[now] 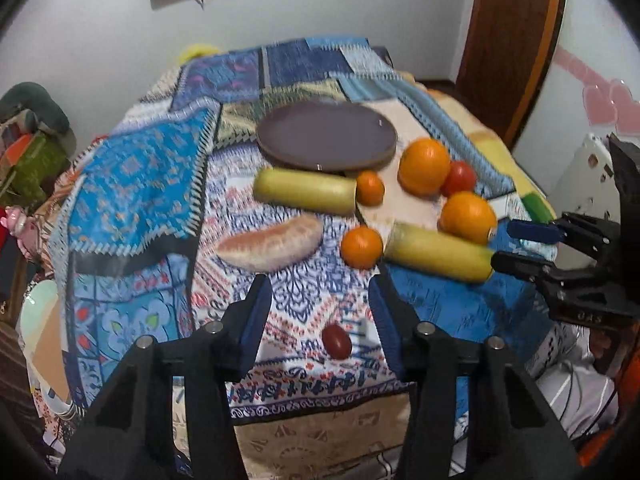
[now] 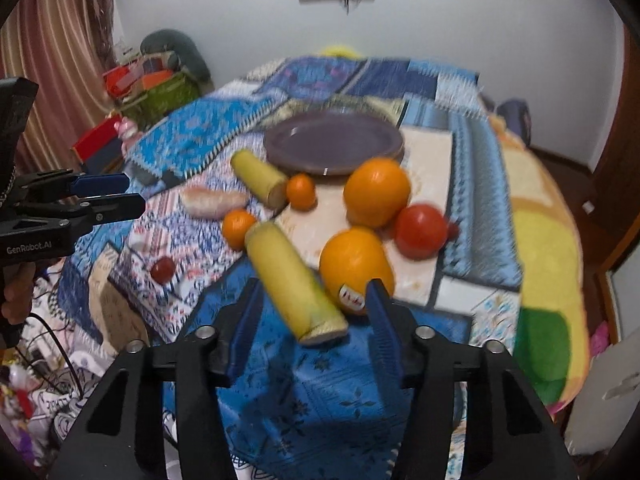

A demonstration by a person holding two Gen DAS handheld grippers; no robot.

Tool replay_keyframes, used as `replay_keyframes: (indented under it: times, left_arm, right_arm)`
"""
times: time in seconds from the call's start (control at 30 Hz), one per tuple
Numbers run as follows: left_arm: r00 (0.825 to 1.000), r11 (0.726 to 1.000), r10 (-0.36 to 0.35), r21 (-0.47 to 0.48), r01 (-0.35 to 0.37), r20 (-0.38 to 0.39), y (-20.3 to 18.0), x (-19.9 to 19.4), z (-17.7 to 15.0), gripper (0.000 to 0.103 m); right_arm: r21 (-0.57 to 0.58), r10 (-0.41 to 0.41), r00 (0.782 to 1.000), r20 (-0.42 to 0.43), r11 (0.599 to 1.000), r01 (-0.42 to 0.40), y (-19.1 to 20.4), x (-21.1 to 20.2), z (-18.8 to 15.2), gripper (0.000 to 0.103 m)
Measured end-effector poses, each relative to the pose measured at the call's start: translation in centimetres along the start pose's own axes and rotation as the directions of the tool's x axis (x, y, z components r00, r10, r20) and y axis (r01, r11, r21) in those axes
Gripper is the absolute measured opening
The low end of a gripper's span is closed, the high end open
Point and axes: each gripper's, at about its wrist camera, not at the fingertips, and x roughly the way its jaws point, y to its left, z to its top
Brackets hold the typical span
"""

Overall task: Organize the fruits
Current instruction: 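Grasp the dark red date with the left gripper while the right grasps a yellow cylinder, then lift and carry the date and yellow cylinder over the brown plate with both grippers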

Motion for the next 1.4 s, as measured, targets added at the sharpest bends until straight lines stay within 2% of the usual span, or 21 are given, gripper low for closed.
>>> replay_keyframes:
  times: [0.23,0.33,0.47,0.57,0.7,0.77,0.83,0.97,1.2,1.4]
  left_arm:
    - [0.989,0.996,-0.082,-0.045,0.077,-0.127,0.6,3.0,-1.3,0.051]
    - [0.985,0.995,-0.093,-0.052,0.086,-0.149,0.4,3.8,-1.9,0.048]
    - [0.978,0.992,-0.113,-0.067,0.102,-0.173,0.2,4.6,-2.3,0.026]
    - [0.977,0.992,-0.115,-0.07,0.104,-0.182,0.3,4.9,-2.6,0.023]
    - [0.978,0.992,-0.118,-0.073,0.107,-0.172,0.4,4.7,-2.9,0.02]
    - [0.978,0.991,-0.121,-0.08,0.109,-0.167,0.5,4.7,-3.0,0.02]
    - [0.979,0.99,-0.124,-0.082,0.112,-0.16,0.6,4.4,-3.1,0.019]
    - [0.985,0.99,-0.116,-0.092,0.105,-0.128,0.9,3.5,-3.0,0.019]
    - [0.995,0.988,-0.093,-0.124,0.088,-0.035,2.6,1.1,-1.8,0.019]
    - [0.997,0.988,-0.077,-0.132,0.077,0.004,3.2,0.3,-1.4,0.019]
  right_arm:
    - [0.021,0.049,0.996,-0.076,0.999,-0.047,-0.5,2.0,-0.6,0.046]
    - [0.007,0.033,0.997,-0.076,0.999,-0.033,-0.2,2.3,-0.6,0.046]
    - [-0.006,0.035,0.996,-0.081,0.999,-0.036,-0.1,2.6,-0.4,0.046]
    - [-0.019,0.021,0.996,-0.087,1.0,-0.023,0.1,3.0,-0.3,0.047]
    - [-0.019,0.011,0.994,-0.112,1.0,-0.013,0.1,3.9,-0.4,0.048]
    - [-0.015,0.028,0.991,-0.129,0.999,-0.03,0.1,4.1,-0.5,0.044]
    - [-0.014,0.076,0.986,-0.149,0.997,-0.079,0.5,4.2,-0.6,0.035]
    - [-0.064,0.073,0.986,-0.148,0.994,-0.083,1.8,4.2,-0.2,0.034]
    - [-0.068,0.076,0.986,-0.146,0.994,-0.086,2.2,5.8,1.8,0.037]
    - [-0.086,0.052,0.985,-0.167,0.994,-0.067,2.7,7.7,2.7,0.037]
